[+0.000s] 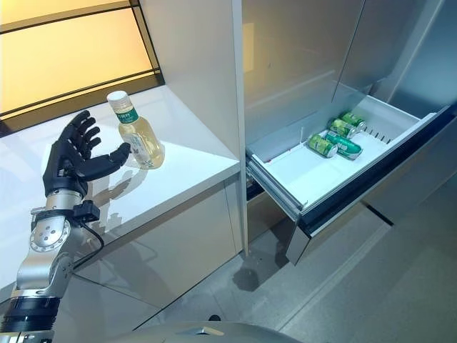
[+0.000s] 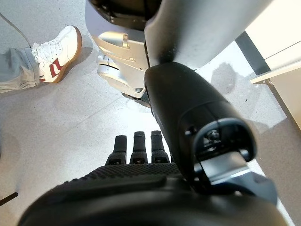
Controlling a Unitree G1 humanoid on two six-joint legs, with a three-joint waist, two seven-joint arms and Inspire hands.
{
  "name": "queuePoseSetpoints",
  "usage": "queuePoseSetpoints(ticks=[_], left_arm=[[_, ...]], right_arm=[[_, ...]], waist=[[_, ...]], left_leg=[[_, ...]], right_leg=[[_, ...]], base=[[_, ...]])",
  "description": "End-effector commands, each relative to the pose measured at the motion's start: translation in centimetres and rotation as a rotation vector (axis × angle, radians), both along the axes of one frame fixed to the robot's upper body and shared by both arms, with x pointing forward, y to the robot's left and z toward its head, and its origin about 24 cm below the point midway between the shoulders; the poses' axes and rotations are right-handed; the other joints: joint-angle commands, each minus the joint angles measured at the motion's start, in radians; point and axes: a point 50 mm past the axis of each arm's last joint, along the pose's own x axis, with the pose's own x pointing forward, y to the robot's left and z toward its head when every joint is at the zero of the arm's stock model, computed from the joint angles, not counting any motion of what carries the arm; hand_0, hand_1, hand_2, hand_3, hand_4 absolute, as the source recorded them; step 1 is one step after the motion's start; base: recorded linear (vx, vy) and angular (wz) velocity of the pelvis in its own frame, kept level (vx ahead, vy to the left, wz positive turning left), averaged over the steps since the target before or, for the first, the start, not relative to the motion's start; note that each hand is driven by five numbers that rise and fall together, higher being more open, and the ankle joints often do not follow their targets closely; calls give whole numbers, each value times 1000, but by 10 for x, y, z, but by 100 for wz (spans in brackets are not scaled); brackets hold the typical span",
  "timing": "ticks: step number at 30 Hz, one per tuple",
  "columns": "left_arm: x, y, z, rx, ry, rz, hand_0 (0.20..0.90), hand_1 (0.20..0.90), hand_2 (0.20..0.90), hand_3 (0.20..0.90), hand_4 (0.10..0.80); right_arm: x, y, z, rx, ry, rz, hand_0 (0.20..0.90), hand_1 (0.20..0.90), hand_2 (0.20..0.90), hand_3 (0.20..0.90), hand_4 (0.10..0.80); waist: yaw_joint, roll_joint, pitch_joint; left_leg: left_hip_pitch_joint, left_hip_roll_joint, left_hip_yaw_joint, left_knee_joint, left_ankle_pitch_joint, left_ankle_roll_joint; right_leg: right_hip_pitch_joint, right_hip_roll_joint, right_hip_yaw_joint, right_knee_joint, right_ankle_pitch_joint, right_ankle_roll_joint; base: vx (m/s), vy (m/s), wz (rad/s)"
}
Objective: Put drinks into fridge and close the fridge
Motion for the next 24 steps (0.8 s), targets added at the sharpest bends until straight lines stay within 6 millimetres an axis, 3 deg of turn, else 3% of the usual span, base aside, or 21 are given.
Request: queuePoseSetpoints(ticks=[1, 24], left_arm=[[21, -1, 58, 88, -228, -13, 900, 900, 900, 900, 800], [40, -9, 60, 23, -228, -44, 900, 900, 900, 900, 800]], right_arm=[[14, 11, -1, 52, -21, 20, 900, 900, 900, 900, 800], [12, 11, -2, 53, -6, 44, 900, 900, 900, 900, 800]], waist=[[-7, -7, -16], [-35, -3, -21]], left_leg=[[34, -75, 14, 2, -103, 68], [46, -73, 34, 2, -109, 70]], right_leg=[[-43, 2, 47, 25, 40, 39], [-43, 3, 63, 31, 38, 41]], base=[[0, 0, 0], [9, -1, -2]])
